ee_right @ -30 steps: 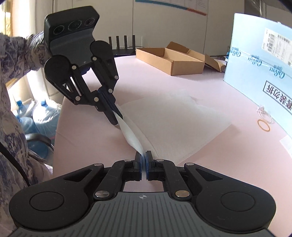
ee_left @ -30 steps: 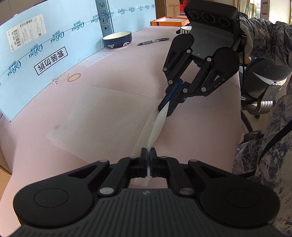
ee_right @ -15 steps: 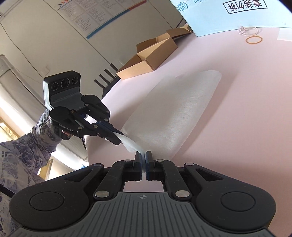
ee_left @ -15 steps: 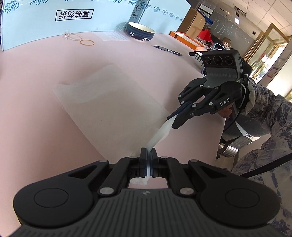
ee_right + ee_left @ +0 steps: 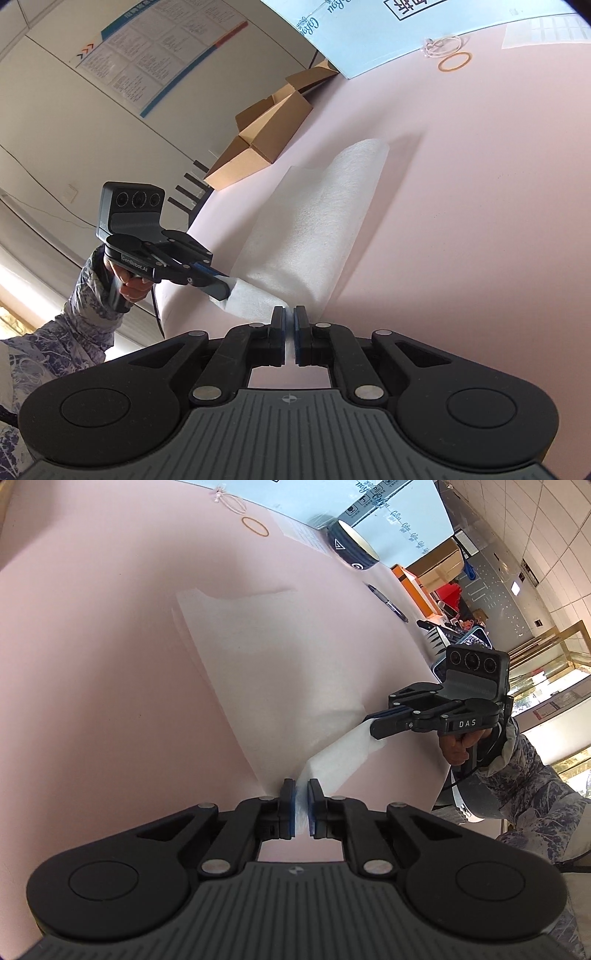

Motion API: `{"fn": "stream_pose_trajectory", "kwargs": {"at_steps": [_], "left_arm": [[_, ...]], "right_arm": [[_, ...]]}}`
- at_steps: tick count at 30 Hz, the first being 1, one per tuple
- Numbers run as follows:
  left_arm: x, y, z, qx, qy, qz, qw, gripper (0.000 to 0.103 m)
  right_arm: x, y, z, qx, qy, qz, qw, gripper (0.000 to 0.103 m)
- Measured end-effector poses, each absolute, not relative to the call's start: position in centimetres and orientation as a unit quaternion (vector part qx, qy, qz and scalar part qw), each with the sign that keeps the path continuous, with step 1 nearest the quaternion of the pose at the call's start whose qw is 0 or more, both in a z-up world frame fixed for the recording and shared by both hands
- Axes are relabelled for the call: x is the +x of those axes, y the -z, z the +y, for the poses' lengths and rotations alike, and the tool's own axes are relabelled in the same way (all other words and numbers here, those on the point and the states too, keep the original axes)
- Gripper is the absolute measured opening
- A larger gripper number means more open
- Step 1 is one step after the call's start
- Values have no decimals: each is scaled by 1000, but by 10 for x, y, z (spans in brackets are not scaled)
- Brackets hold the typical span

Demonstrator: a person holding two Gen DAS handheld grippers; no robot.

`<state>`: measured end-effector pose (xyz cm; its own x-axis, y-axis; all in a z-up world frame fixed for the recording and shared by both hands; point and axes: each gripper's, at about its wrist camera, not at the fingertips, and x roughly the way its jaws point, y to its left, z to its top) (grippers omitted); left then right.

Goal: Fold shopping bag
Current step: 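Fold the lifted edge over the sheet with both tools and release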

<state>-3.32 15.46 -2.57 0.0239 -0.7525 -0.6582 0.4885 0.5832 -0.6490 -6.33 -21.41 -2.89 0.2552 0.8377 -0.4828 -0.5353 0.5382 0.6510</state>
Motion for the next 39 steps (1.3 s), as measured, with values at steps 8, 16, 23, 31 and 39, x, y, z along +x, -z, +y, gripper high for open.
{"fn": "stream_pose_trajectory", "kwargs": {"at_steps": [8, 16, 23, 31, 39], "left_arm": [[-30, 25, 153, -106, 443, 547, 702, 5], [-30, 21, 144, -78, 436, 550, 708, 5], [-27, 21, 137, -72, 434, 558, 704, 5], [-26, 18, 133, -60, 431, 564, 702, 5], [-23, 17, 133, -53, 435, 568, 697, 5]], "right_arm": [[-88, 14, -206, 64, -437, 372, 816, 3], [-117, -1, -198, -13, -410, 293, 863, 7], [-142, -23, -175, -42, -429, 216, 876, 7], [-129, 1, -146, -55, -417, 255, 871, 7], [-121, 14, -148, -64, -376, 290, 878, 5]]}}
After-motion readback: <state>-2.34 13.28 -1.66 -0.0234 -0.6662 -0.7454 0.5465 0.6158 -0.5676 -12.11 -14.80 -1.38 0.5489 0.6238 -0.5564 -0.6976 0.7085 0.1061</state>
